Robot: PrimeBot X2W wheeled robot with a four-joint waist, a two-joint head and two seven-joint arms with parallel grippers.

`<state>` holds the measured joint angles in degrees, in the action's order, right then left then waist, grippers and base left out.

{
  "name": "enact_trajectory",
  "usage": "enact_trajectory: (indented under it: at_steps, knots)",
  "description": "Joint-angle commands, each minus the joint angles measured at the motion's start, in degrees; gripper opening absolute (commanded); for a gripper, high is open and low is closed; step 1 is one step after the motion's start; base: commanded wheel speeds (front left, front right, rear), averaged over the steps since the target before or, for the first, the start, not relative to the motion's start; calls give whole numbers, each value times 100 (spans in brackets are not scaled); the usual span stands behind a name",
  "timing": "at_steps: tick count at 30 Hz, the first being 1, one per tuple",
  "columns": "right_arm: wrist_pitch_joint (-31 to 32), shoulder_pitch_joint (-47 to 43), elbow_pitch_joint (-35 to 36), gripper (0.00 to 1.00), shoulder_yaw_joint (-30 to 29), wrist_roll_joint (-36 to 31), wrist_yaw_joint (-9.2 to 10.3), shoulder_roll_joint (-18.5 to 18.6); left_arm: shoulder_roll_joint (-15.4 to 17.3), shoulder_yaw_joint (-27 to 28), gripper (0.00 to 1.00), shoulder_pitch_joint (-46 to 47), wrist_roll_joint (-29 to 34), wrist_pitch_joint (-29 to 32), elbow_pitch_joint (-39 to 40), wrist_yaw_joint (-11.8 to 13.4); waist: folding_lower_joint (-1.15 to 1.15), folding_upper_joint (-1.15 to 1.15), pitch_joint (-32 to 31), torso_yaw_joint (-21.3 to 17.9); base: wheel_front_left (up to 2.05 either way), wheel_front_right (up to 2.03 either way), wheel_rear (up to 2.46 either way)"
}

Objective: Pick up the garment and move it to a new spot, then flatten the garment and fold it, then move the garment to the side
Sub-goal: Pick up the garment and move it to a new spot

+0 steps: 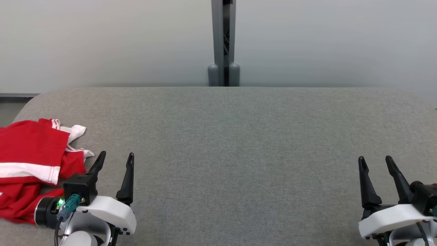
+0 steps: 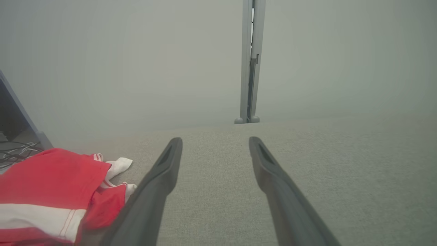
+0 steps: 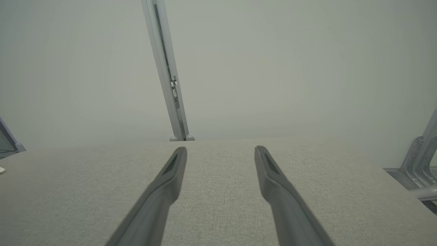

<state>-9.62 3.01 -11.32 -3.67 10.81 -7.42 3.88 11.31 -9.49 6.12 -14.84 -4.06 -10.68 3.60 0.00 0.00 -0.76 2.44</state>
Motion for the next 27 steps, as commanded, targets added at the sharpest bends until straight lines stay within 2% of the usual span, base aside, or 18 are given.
enact_trajectory:
  at_steps: [1, 19, 27]
  knots:
    - [-26, 11, 29, 100, -3, 10, -13, 33, 8, 2, 100, 27, -37, -11, -18, 34, 0, 0, -21, 118, 0, 0, 0]
    - [-108, 63, -24, 100, 338, 19, -13, -53, 40, 64, 100, -72, -151, -107, 80, 174, 0, 0, -124, 1768, 0, 0, 0]
    - [-154, 107, -144, 100, 656, 67, -13, -76, 133, 121, 100, -143, -197, -73, 137, 217, 0, 0, -149, 2275, 0, 0, 0]
